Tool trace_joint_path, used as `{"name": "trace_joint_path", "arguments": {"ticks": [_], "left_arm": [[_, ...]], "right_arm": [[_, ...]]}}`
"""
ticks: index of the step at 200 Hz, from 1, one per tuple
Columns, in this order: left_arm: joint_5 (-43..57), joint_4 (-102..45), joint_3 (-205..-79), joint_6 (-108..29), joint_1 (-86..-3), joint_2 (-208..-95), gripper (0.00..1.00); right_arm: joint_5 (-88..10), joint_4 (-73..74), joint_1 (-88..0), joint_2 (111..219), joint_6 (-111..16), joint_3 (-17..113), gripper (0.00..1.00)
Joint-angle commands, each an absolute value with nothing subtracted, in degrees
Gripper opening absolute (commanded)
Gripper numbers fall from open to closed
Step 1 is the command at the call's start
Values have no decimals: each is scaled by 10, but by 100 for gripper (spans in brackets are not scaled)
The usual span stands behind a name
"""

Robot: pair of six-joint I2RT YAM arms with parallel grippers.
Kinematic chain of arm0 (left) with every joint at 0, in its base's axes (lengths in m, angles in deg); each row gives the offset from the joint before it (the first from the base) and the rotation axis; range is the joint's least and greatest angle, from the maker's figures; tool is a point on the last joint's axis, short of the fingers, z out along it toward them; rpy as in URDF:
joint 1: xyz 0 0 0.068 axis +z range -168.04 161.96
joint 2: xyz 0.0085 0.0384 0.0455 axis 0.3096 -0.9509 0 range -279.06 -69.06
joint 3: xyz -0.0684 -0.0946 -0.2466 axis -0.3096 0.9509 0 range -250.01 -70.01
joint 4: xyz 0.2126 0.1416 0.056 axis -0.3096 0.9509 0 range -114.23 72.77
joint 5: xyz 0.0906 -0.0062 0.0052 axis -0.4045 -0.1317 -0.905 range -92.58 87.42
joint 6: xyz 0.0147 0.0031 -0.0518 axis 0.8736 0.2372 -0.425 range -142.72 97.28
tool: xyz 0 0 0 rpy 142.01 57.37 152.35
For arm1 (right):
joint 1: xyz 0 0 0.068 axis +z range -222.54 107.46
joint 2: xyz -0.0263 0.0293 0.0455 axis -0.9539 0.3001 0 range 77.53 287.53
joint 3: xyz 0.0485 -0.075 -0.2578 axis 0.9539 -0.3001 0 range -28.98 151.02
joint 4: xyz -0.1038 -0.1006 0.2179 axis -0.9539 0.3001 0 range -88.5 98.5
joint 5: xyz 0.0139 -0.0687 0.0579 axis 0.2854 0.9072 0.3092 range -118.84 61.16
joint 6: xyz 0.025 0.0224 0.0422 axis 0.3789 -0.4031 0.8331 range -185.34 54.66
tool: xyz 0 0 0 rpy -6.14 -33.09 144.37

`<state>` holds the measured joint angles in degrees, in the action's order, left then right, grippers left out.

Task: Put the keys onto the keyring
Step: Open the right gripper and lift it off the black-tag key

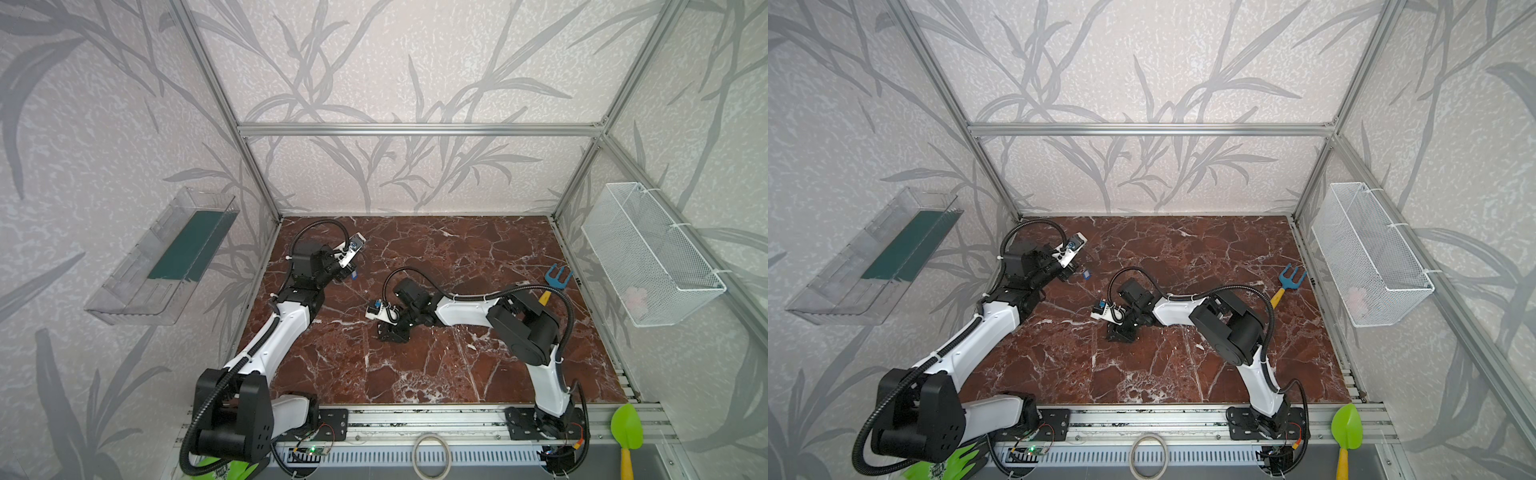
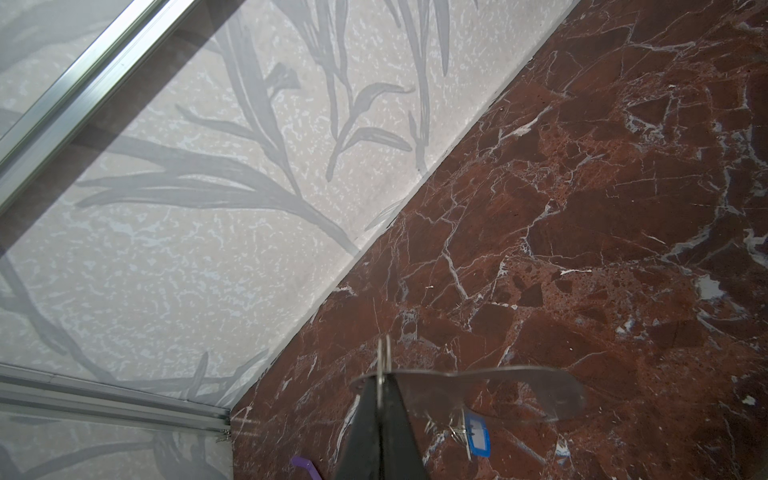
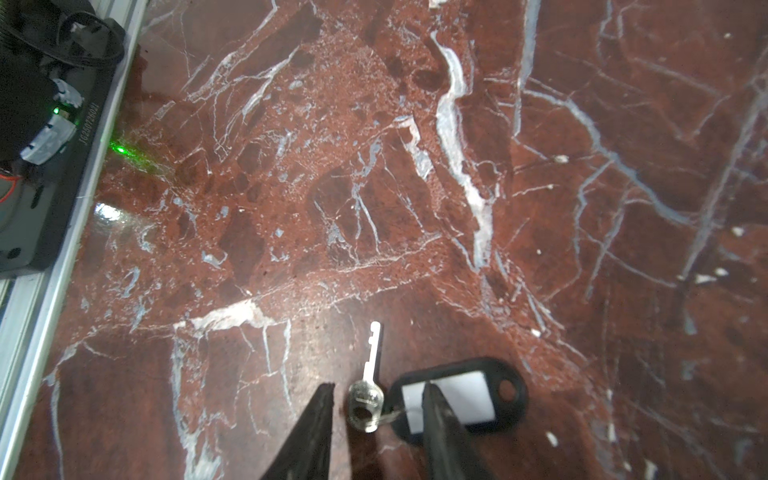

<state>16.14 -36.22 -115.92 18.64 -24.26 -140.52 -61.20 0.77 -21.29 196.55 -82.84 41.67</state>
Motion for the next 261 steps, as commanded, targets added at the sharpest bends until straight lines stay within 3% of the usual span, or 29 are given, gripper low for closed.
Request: {"name": "trace_joint_path", "arguments": {"ticks": [1, 55, 107, 123, 152, 187, 261], "left_arm": [[164, -369, -1166, 191, -244, -1401, 0], [162, -374, -1166, 190, -244, -1401, 0], [161, -374, -1165, 191, -244, -1403, 0], [163, -378, -1164, 191, -244, -1405, 0], [169, -388, -1164, 188, -244, -1412, 0], [172, -388, -1165, 184, -245, -1411, 0], [169, -384, -1163, 187, -245, -1407, 0]], "right_arm": [[-632, -30, -220, 1922, -797, 395, 43], [-638, -70, -232, 1880, -681, 394, 44], [-592, 57, -225, 1863, -630, 398, 38], [-572, 78, -219, 1846, -707, 379, 37], [-565, -51, -228, 1815, -908, 281, 38], [-602, -8, -235, 1852, -1095, 321, 38], [-608, -8, -235, 1912, -1310, 355, 37]]}}
